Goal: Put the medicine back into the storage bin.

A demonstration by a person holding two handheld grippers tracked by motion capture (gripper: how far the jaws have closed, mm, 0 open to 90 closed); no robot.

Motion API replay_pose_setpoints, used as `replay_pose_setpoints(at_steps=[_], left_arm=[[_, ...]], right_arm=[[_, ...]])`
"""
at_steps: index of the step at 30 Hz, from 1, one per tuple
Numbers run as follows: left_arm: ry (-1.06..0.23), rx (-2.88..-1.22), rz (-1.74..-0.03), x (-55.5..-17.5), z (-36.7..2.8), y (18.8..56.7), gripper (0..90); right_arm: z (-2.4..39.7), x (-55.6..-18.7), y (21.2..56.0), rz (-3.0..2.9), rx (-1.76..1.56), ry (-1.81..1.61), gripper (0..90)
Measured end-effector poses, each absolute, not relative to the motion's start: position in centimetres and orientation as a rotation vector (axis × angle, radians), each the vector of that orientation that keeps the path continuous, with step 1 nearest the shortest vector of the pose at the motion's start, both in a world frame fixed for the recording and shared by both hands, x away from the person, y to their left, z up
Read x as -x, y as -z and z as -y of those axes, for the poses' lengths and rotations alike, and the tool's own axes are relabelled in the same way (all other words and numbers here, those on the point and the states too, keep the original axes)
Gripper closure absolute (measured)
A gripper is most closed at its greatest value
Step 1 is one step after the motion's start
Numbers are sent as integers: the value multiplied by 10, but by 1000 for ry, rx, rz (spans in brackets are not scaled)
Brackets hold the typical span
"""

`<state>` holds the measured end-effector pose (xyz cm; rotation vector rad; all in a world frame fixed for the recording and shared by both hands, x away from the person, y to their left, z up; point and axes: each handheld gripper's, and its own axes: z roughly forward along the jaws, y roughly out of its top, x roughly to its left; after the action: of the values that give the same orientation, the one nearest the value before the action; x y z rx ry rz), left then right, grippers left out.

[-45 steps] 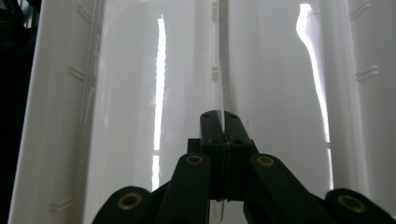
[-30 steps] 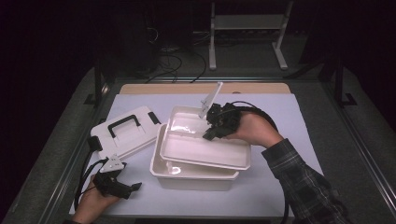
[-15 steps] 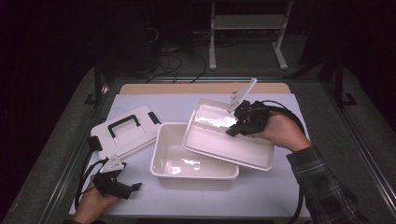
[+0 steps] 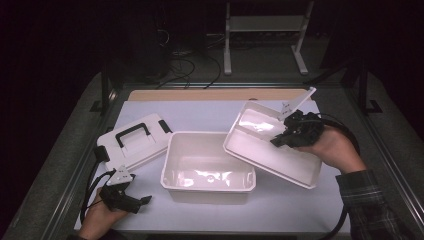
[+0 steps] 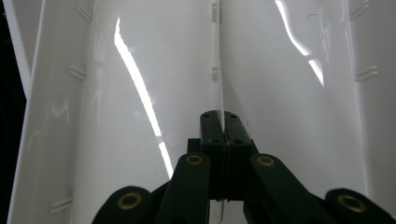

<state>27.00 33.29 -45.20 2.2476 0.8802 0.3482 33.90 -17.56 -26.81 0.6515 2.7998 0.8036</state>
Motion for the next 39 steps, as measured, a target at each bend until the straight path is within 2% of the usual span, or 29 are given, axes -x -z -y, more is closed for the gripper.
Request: replay_pose_setpoints(at_steps=[10, 26, 39], left_arm=[[-350, -2247, -880, -270, -333, 452, 0], [-352, -2247, -879, -270, -333, 452, 0], [-352, -2248, -878, -270, -333, 452, 0]], right_arm=[[208, -331, 277, -2767, -756, -776, 891], [257, -315, 318, -2726, -960, -747, 891], [259, -310, 369, -2770, -1026, -704, 890]])
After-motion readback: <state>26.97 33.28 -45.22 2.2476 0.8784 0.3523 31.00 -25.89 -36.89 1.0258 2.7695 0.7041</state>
